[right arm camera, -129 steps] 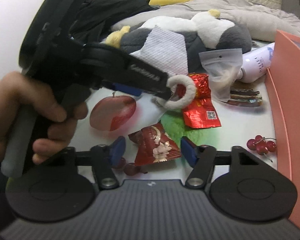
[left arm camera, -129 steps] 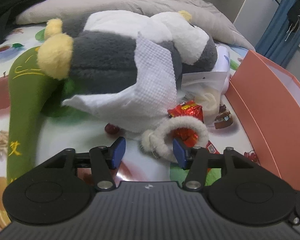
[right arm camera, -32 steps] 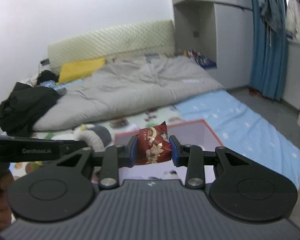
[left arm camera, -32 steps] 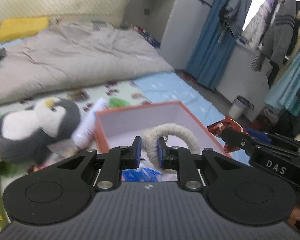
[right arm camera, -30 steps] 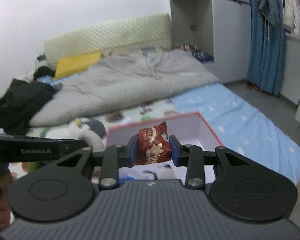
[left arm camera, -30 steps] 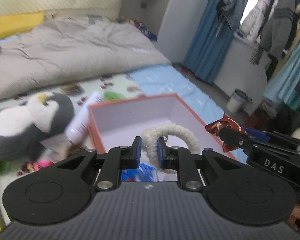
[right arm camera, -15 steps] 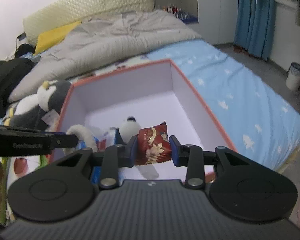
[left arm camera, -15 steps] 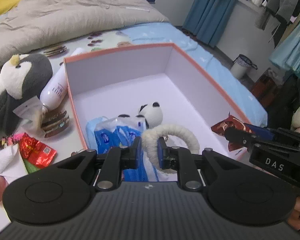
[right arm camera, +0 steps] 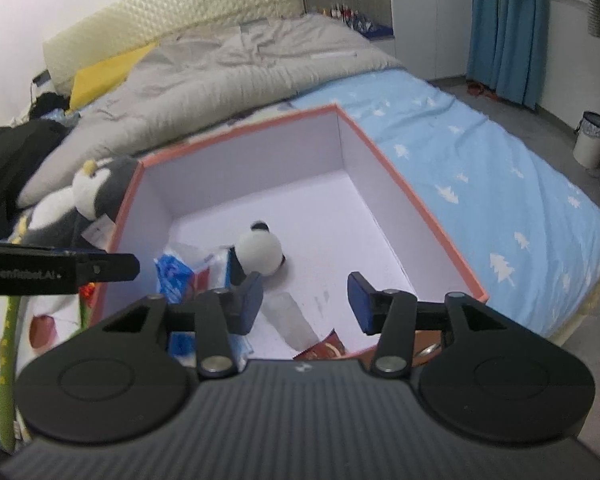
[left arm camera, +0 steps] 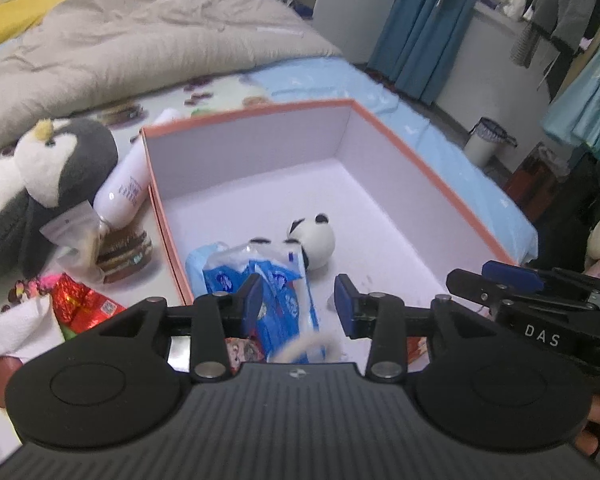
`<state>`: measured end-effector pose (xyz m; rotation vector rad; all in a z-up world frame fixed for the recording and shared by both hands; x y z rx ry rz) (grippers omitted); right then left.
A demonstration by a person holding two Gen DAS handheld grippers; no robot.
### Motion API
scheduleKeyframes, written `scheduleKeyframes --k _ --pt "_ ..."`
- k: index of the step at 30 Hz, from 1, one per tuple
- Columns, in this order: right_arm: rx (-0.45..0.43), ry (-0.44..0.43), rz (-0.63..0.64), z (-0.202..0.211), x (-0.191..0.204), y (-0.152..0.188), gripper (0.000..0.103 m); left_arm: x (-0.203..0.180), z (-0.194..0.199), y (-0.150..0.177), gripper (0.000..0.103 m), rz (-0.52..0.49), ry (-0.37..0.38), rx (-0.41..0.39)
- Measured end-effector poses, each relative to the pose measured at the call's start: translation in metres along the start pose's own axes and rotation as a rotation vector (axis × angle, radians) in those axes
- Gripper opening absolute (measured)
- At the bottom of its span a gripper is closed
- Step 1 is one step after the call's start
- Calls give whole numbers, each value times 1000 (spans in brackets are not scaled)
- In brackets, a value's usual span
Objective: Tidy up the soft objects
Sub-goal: 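Withdraw both tools from the box back toward the pile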
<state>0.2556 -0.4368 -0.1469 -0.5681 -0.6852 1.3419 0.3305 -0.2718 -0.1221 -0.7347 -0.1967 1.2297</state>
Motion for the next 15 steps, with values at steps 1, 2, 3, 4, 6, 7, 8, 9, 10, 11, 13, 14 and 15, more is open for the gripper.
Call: scheduleKeyframes --k 1,2,3,4,6,7,8,9,10,11,13,14,15 --pt "-16 -3 3 4 2 -2 50 -1 7 -1 45 -7 1 -14" --pt "-33 -6 7 8 4 -4 50 -2 15 -1 45 -15 2 -33" --pt "-52 -10 10 14 7 -6 50 -2 23 -2 45 -22 4 -53" --pt "-73 -16 10 20 9 -9 50 -3 31 -2 45 -26 6 -69" --pt "-111 -32 8 32 16 -12 50 -2 47 -2 45 -35 12 -104" --pt "-129 -39 10 37 20 -13 50 -1 54 -1 45 -41 13 -118" --pt "-144 -42 13 42 23 -14 50 1 61 0 45 -44 8 -132" --pt "-158 -46 17 47 28 -14 50 3 67 1 45 -45 4 -146" --pt "-175 -51 24 53 33 -14 50 5 73 3 45 -46 2 -157" --pt "-188 -55 31 57 37 -14 50 8 79 5 45 -45 -1 -166" --pt "-209 -72 39 64 46 -13 50 15 91 10 45 -40 -9 -186" --pt "-217 -79 43 68 51 -12 50 18 96 12 45 -36 -13 -194" --pt "-224 -85 45 70 56 -11 50 22 101 15 45 -32 -17 -201"
Point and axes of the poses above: each gripper's, at about its wrist camera, not at the fingertips, and z roughly against the way its jaws point, x to its left, y to its underside, the point moved 4 cm from there along -z, roughly the way its jaws point, and after that the axes turned 4 degrees about z, right-handed, at the moved point
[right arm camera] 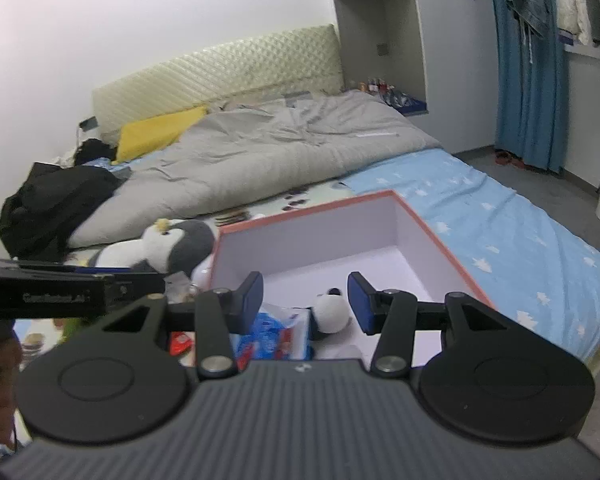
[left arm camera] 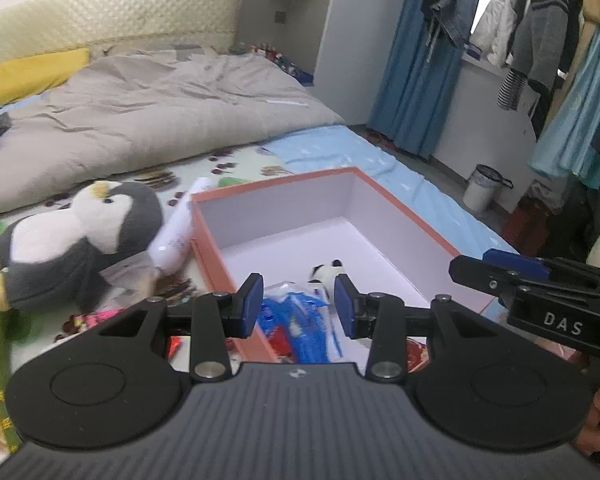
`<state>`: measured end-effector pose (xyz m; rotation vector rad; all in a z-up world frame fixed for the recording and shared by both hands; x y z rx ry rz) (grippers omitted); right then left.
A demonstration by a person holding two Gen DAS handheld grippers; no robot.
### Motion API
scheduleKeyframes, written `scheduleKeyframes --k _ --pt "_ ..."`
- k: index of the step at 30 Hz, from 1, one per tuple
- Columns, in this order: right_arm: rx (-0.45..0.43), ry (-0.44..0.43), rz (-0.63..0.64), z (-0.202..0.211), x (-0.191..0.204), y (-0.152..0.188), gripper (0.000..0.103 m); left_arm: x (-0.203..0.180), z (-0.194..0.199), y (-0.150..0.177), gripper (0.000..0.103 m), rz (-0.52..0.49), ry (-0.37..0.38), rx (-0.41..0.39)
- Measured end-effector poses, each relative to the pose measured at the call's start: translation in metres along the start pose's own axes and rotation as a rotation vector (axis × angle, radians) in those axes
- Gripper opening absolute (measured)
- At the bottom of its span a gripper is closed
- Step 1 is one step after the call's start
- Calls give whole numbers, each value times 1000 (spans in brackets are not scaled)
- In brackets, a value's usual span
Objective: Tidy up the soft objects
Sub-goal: 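Withdraw both tools from the box back toward the pile, then grasp the white tissue with the left tool while the right tool reaches toward the red foil candy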
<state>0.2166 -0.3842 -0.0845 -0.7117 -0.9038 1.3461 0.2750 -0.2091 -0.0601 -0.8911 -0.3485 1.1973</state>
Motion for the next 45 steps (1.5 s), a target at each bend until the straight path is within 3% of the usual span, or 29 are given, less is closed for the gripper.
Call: scheduleKeyframes --k 17,26,32,45 --pt "-31 -88 71 25 73 29 50 53 65 46 45 62 -71 -48" --pt "7 -124 83 27 100 54 50 78 81 89 45 83 -132 -22" --pt "34 -141 92 29 112 76 50 94 86 116 45 154 -147 -8" --pt "150 -163 125 28 138 124 50 125 90 170 45 213 -193 64"
Point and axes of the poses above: each gripper's, at about its wrist camera, not at the fingertips, and z roughly against the way its jaws point, x to its left, y to its underside, the point moved 4 cm from there along -z, roughly the way its jaws point, and after that the axes turned 4 degrees about z, right-handed, at the moved point
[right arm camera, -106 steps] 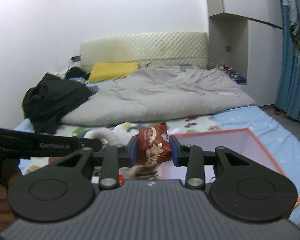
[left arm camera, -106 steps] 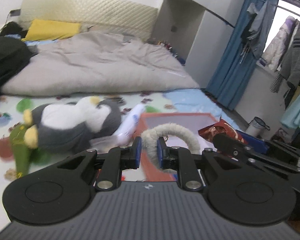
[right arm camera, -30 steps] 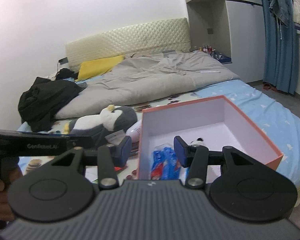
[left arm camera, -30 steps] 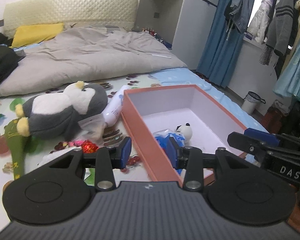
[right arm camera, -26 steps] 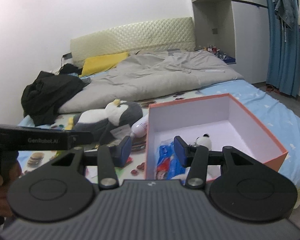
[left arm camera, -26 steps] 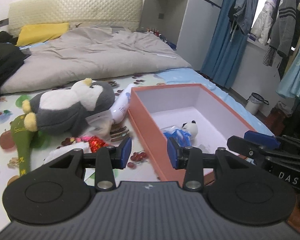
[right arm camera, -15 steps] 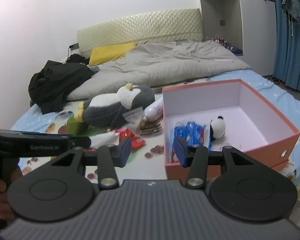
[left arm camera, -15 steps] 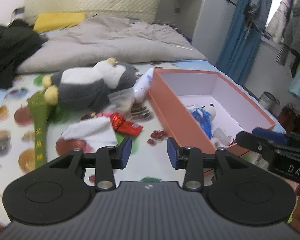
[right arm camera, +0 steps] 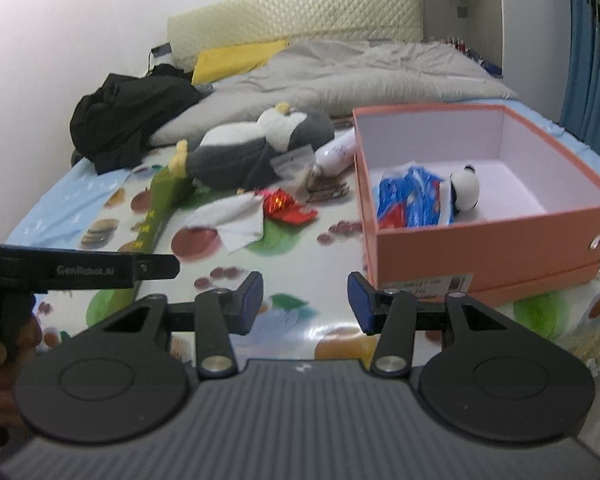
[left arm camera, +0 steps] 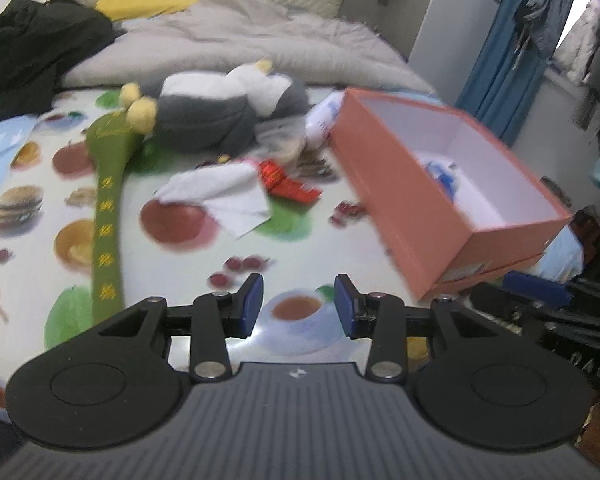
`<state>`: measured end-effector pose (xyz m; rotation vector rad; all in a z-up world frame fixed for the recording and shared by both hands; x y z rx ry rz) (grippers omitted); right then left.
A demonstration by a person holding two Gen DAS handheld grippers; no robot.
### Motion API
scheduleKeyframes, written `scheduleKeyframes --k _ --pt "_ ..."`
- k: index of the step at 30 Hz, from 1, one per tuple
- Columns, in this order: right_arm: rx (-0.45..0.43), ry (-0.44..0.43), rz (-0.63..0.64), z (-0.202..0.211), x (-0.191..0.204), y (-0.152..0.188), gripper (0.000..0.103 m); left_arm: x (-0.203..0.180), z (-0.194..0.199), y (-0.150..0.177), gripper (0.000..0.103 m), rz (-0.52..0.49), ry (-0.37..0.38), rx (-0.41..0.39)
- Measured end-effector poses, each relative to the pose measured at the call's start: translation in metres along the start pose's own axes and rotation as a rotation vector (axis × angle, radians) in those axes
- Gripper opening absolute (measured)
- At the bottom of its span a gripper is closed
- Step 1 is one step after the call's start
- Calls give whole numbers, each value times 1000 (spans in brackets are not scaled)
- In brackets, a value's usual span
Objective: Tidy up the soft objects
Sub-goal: 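Grasp the white tissue with the left tool while the right tool reaches toward the red foil candy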
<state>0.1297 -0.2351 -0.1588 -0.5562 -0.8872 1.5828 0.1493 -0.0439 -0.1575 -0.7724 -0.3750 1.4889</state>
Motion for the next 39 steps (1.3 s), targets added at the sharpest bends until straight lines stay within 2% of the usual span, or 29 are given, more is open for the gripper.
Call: scheduleKeyframes --k 9,11,16,19,22,25,26,27,39 --pt "57 -41 47 -41 25 7 50 39 -19 0 45 34 -58 20" --pt "69 -48 58 -51 28 6 50 47 -28 -4 50 51 -68 22" --pt "84 -55 79 -80 31 -4 50 67 -56 -22 52 77 -82 32" --pt "84 -54 98 -101 34 -13 50 78 -75 -35 62 69 -109 42" --pt "84 -43 128 -124 36 -23 50 88 -94 -49 64 53 -120 47" --pt "90 -27 141 -149 35 -33 62 99 -112 -63 69 52 -110 56" --pt "89 -23 142 -155 35 -35 68 102 -118 -68 71 46 -107 54" --pt "88 -19 145 -162 35 -37 70 104 -124 -74 71 35 -104 51" --pt "142 13 223 -241 24 -50 70 99 -189 -113 73 -175 -42 93"
Point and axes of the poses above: each gripper's, at about its wrist camera, not at the fingertips, and z roughly against the way its jaws point, x to its left, y to its underside, the point moved 4 cm from there along -z, roughly the way its jaws point, and after that the axes turned 4 degrees about z, right-handed, at the moved point
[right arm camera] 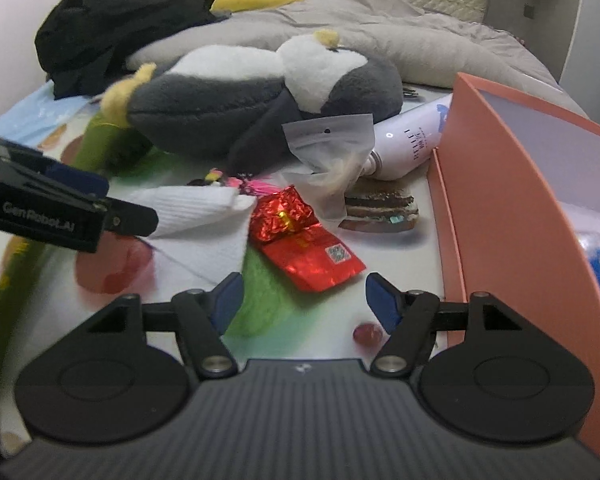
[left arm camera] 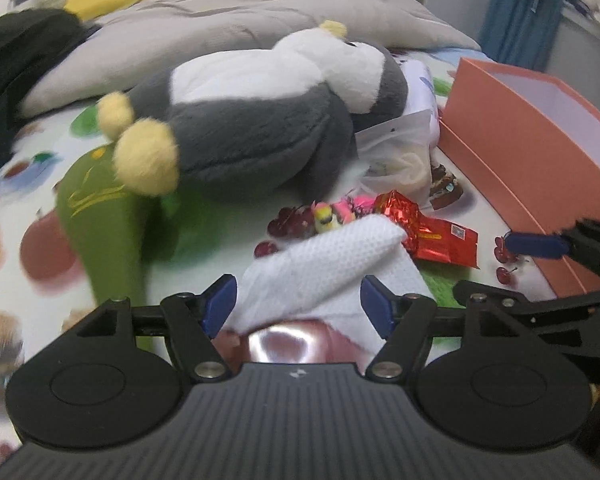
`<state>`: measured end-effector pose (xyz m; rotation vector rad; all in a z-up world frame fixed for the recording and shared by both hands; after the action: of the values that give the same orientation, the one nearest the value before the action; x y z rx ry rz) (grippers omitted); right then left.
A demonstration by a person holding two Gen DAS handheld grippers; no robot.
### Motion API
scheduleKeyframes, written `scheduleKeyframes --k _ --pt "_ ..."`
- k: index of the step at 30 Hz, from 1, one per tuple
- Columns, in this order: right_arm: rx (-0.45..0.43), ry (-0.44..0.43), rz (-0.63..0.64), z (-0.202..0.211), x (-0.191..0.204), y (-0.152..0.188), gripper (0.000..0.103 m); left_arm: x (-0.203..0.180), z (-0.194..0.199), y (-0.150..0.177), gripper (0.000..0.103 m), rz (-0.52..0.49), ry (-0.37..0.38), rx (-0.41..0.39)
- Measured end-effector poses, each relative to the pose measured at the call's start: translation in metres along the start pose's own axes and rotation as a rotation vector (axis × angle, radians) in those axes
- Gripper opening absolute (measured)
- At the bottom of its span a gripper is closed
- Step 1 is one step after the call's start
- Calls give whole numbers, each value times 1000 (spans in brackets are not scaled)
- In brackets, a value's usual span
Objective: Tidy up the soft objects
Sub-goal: 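Grasp the white tissue with the left tool while the right tool reaches toward the red foil candy, then close the right tool on the red foil candy and red packet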
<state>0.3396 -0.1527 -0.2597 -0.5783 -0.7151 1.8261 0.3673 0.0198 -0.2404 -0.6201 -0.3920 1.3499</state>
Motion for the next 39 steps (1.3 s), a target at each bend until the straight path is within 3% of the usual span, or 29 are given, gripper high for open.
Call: scheduleKeyframes --k 4,7,9,15,19,23,25,26,28,30,32,33,39 --pt "26 0 40 -17 -5 -9 70 -1 -19 -9 73 -39 20 10" --pt "41 -12 74 -21 -9 -15 71 -1 -29 -13 73 -85 79 28" --pt "35 -34 54 -24 -12 -19 81 3 -35 -16 73 -101 85 37" --pt "58 -75 43 -43 -13 -21 80 15 -45 -15 71 -63 142 73" --pt "82 -115 23 -51 -14 -18 77 17 -45 -13 48 -32 166 91" --pt "89 -129 -10 -50 -19 -18 68 19 -39 -7 19 13 158 90" --pt "90 -130 -34 -47 -24 -19 53 18 -34 -3 12 35 140 78" --pt "91 -120 -38 -45 -25 -18 43 17 -31 -1 11 44 129 75" --pt "92 -116 -47 -40 -26 -17 36 16 -25 4 10 79 117 67" --pt "88 -120 -48 -34 -26 -16 16 17 -18 8 9 114 103 58" --pt "74 -108 -38 -26 -24 -16 11 17 -9 14 9 154 77 45" --pt "70 -105 -31 -22 -23 -15 4 18 -6 17 9 181 70 41" --pt "53 -98 21 7 -10 -6 3 17 23 41 9 330 50 12"
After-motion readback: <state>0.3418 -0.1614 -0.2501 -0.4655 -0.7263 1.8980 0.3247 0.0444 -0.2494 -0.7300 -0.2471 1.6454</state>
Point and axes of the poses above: each gripper's, at about its wrist camera, not at the fingertips, and z roughly against the way its jaws point, x to its left, y to its underside, the point moved 4 cm from there along -z, roughly the way its jaws point, and after that the axes turned 4 degrees about z, right-handed, at the moved point
